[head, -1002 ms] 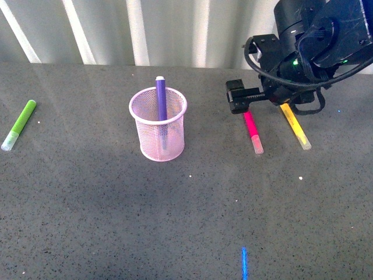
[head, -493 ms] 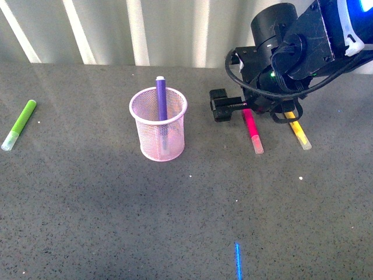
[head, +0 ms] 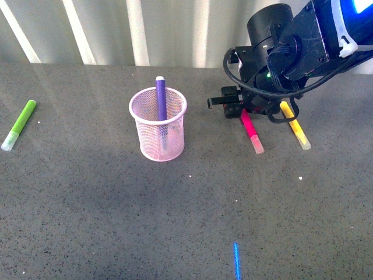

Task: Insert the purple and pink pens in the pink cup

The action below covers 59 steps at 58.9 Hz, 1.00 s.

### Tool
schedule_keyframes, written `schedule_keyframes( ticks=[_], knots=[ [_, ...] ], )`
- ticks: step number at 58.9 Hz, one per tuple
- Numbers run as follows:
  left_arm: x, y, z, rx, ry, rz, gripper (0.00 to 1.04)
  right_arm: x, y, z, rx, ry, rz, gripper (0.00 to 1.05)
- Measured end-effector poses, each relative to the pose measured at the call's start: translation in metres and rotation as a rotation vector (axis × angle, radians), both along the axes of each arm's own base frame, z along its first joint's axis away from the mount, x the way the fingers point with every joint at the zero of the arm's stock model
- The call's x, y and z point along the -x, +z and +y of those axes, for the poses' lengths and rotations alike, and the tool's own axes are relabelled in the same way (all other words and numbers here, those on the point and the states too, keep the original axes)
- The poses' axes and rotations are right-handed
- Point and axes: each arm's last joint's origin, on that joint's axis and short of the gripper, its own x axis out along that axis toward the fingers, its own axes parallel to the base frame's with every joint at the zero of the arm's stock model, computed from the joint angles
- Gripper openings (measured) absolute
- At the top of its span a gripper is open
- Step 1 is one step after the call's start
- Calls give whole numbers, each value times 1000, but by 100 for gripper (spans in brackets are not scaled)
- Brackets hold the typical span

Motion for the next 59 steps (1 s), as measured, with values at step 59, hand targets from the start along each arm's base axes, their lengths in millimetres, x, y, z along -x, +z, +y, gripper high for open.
schedule_keyframes(
  ticks=[59],
  knots=[
    [0,0,0,0,0,0,98,70,112,63,-284,322,-777,12]
  ],
)
